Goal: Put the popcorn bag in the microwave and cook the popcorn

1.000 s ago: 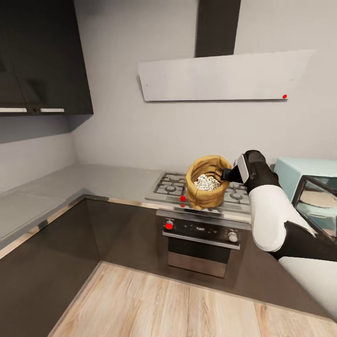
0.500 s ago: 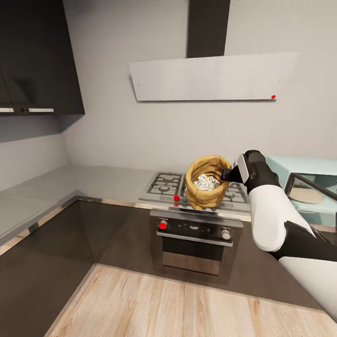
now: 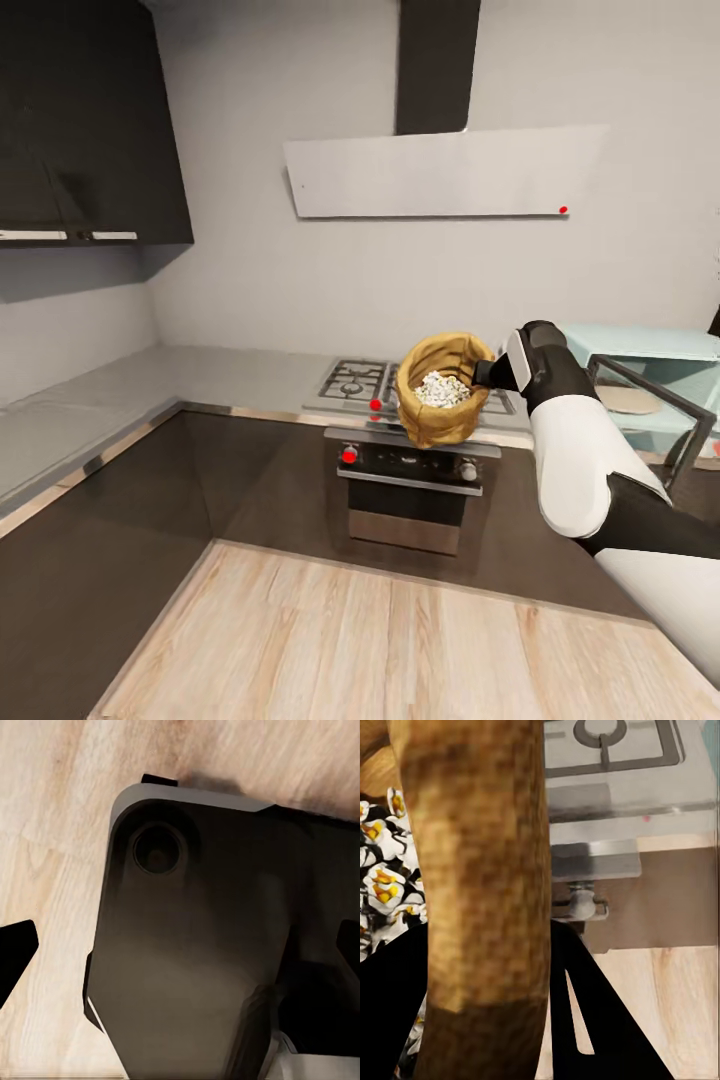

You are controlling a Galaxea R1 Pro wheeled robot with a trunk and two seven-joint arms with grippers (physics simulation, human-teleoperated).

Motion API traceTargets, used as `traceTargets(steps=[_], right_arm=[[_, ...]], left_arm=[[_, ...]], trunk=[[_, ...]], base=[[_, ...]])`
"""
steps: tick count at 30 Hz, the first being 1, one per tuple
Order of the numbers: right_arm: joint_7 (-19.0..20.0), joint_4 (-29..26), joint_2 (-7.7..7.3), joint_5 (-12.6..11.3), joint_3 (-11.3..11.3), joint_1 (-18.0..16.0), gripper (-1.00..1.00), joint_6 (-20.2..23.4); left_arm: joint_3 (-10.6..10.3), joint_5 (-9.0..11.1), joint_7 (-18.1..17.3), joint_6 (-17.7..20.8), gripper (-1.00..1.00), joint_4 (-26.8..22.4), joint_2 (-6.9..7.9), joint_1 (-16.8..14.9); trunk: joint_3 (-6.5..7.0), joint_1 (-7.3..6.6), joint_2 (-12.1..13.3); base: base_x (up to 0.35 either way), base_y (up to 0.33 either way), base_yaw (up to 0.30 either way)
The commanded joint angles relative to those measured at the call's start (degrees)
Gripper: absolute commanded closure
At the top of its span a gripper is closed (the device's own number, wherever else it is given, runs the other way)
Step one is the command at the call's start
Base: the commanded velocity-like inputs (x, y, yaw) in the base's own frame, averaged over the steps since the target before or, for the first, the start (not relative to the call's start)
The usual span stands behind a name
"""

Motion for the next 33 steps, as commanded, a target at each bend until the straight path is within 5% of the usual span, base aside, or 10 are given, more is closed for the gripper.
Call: traceTargets(steps=[1, 26, 33], right_arm=[[-0.2, -0.1, 0.09, 0.0, -0.3, -0.1, 1.00, 0.1], [-0.2, 0.6, 0.76, -0.1, -0.1, -0.1, 1.00, 0.1], [-0.2, 4.1, 0.60, -0.3, -0.2, 0.0, 1.00, 0.1]], left_arm=[[0.1, 0.3, -0.1, -0.2, -1.00, 0.0, -0.01, 0.0], [0.1, 0.3, -0.1, -0.2, -1.00, 0.0, -0.01, 0.0], [0.1, 0.4, -0.1, -0.2, -1.00, 0.0, 0.03, 0.0]], trunk=[[-0.07, -0.03, -0.1], [-0.07, -0.03, -0.1], [-0.07, -0.03, -0.1]], base=[[-0.345, 0.000, 0.000], [-0.342, 0.000, 0.000], [-0.038, 0.000, 0.000]])
